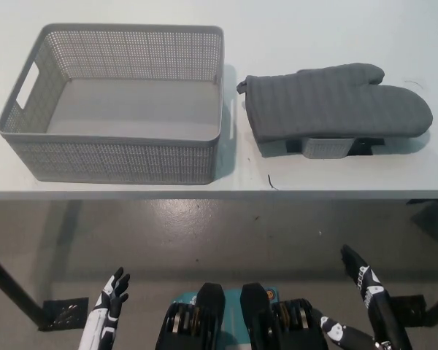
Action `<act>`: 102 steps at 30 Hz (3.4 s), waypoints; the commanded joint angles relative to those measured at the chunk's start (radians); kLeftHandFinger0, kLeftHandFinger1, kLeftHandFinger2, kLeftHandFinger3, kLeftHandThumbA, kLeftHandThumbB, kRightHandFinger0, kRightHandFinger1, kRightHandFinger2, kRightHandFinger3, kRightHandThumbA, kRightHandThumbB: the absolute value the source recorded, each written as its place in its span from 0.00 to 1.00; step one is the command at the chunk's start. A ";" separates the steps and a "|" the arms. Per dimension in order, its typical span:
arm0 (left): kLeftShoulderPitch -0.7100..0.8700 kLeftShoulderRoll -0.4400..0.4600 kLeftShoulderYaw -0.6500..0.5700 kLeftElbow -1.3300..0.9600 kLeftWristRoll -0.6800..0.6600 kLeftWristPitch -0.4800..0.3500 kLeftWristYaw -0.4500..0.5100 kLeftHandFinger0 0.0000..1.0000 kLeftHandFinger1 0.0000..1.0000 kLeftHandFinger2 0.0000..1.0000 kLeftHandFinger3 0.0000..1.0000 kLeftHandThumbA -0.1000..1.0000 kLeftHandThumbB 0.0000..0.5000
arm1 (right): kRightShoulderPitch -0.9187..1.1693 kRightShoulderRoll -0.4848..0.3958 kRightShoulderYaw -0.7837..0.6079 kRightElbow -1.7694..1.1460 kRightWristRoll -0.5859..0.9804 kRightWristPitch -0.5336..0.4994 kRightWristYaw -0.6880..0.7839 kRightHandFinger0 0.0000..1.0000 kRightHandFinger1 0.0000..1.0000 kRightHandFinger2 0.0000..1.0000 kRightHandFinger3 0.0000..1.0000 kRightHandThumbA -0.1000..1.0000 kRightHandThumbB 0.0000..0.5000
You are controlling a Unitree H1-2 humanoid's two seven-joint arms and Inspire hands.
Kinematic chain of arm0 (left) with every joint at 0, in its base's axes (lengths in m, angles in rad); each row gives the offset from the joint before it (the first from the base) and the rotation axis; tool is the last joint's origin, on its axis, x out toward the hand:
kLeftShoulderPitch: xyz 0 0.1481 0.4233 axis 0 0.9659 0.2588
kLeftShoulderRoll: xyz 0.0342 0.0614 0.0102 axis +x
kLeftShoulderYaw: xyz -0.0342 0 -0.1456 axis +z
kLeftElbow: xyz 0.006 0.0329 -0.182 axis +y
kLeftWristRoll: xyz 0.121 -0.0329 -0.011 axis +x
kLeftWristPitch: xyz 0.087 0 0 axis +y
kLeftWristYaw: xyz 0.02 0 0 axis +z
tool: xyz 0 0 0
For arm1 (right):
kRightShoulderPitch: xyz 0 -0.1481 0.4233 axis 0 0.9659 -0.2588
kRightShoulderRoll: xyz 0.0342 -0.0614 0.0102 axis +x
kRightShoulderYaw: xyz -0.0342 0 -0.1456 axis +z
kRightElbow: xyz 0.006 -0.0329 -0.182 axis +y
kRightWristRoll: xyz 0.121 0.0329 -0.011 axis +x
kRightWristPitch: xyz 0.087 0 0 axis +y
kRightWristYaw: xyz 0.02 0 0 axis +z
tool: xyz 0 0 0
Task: Usethe right hand to pick up a oven gloves on top of a leveled container and place it into another larger container on the left side
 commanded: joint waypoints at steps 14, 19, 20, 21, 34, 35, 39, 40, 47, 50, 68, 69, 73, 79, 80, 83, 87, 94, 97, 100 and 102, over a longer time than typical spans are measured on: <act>0.004 0.022 -0.016 -0.078 -0.014 -0.070 -0.015 1.00 1.00 1.00 1.00 1.00 0.43 | -0.095 -0.136 -0.136 -0.440 -0.549 0.206 0.022 1.00 1.00 1.00 1.00 1.00 0.35; 0.000 0.025 -0.018 -0.074 0.000 -0.070 -0.005 1.00 1.00 1.00 1.00 1.00 0.42 | -0.200 -0.176 -0.147 -0.411 -0.701 0.283 0.023 1.00 1.00 1.00 1.00 1.00 0.42; -0.001 0.025 -0.016 -0.075 0.000 -0.070 -0.003 1.00 1.00 1.00 1.00 1.00 0.42 | -0.227 -0.184 -0.141 -0.403 -0.737 0.294 0.029 1.00 1.00 1.00 1.00 1.00 0.41; -0.001 0.024 -0.016 -0.074 -0.004 -0.070 -0.006 1.00 1.00 1.00 1.00 1.00 0.42 | -0.244 -0.193 -0.137 -0.397 -0.760 0.300 0.031 1.00 1.00 1.00 1.00 1.00 0.40; 0.004 0.024 -0.021 -0.060 -0.008 -0.070 -0.007 1.00 1.00 1.00 1.00 1.00 0.40 | -0.439 -0.215 -0.077 -0.223 -0.895 0.406 0.029 1.00 1.00 1.00 1.00 1.00 0.42; 0.005 0.024 -0.021 -0.059 -0.011 -0.070 -0.009 1.00 1.00 1.00 1.00 1.00 0.40 | -0.451 -0.214 -0.072 -0.205 -0.897 0.414 0.026 1.00 1.00 1.00 1.00 1.00 0.42; 0.008 0.023 -0.023 -0.061 -0.013 -0.070 -0.013 1.00 1.00 1.00 1.00 1.00 0.44 | -0.485 -0.214 -0.057 -0.155 -0.904 0.435 0.016 1.00 1.00 1.00 1.00 1.00 0.40; 0.008 0.024 -0.024 -0.061 -0.014 -0.070 -0.013 1.00 1.00 1.00 1.00 1.00 0.44 | -0.492 -0.215 -0.053 -0.144 -0.906 0.439 0.011 1.00 1.00 1.00 1.00 1.00 0.39; 0.010 0.022 -0.026 -0.063 -0.020 -0.070 -0.012 1.00 1.00 1.00 1.00 1.00 0.44 | -0.549 -0.212 -0.027 -0.050 -0.915 0.458 -0.024 1.00 1.00 1.00 1.00 1.00 0.43; 0.012 0.022 -0.026 -0.065 -0.024 -0.070 -0.014 1.00 1.00 1.00 1.00 1.00 0.42 | -0.576 -0.213 -0.011 -0.011 -0.925 0.465 -0.025 1.00 1.00 1.00 1.00 1.00 0.42; 0.023 0.029 -0.038 -0.057 -0.022 -0.070 -0.004 1.00 1.00 1.00 1.00 1.00 0.39 | -0.686 -0.179 0.052 0.159 -0.912 0.491 -0.101 1.00 1.00 1.00 1.00 1.00 0.43; 0.023 0.028 -0.039 -0.060 -0.025 -0.070 -0.003 1.00 1.00 1.00 1.00 1.00 0.38 | -0.692 -0.182 0.058 0.165 -0.916 0.490 -0.101 1.00 1.00 1.00 1.00 1.00 0.44; 0.028 0.031 -0.040 -0.062 -0.023 -0.070 0.001 1.00 1.00 1.00 1.00 1.00 0.39 | -0.710 -0.191 0.082 0.188 -0.928 0.488 -0.098 1.00 1.00 1.00 1.00 1.00 0.45; 0.033 0.031 -0.044 -0.060 -0.032 -0.070 0.001 1.00 1.00 1.00 1.00 1.00 0.36 | -0.736 -0.203 0.109 0.243 -0.941 0.490 -0.130 1.00 1.00 1.00 1.00 1.00 0.50; 0.033 0.031 -0.043 -0.058 -0.031 -0.070 0.003 1.00 1.00 1.00 1.00 1.00 0.36 | -0.740 -0.205 0.115 0.251 -0.946 0.493 -0.133 1.00 1.00 1.00 1.00 1.00 0.50; 0.035 0.033 -0.046 -0.060 -0.028 -0.070 0.005 1.00 1.00 1.00 1.00 1.00 0.36 | -0.755 -0.209 0.139 0.277 -0.957 0.504 -0.124 1.00 1.00 1.00 1.00 1.00 0.52; 0.041 0.031 -0.042 -0.067 -0.030 -0.070 0.006 1.00 1.00 1.00 1.00 1.00 0.41 | -0.780 -0.215 0.169 0.329 -0.968 0.504 -0.143 1.00 1.00 1.00 1.00 1.00 0.56; 0.041 0.033 -0.045 -0.065 -0.031 -0.070 0.005 1.00 1.00 1.00 1.00 1.00 0.39 | -0.826 -0.236 0.204 0.402 -0.985 0.515 -0.156 1.00 1.00 1.00 1.00 1.00 0.57; 0.039 0.032 -0.044 -0.064 -0.027 -0.070 0.006 1.00 1.00 1.00 1.00 1.00 0.43 | -0.852 -0.249 0.226 0.446 -1.002 0.509 -0.192 1.00 1.00 1.00 1.00 1.00 0.58; 0.040 0.030 -0.043 -0.065 -0.030 -0.070 0.006 1.00 1.00 1.00 1.00 1.00 0.42 | -0.880 -0.259 0.252 0.491 -1.016 0.520 -0.202 1.00 1.00 1.00 1.00 1.00 0.60; 0.039 0.031 -0.044 -0.063 -0.027 -0.070 0.009 1.00 1.00 1.00 1.00 1.00 0.41 | -0.905 -0.266 0.265 0.538 -1.013 0.513 -0.221 1.00 1.00 1.00 1.00 1.00 0.61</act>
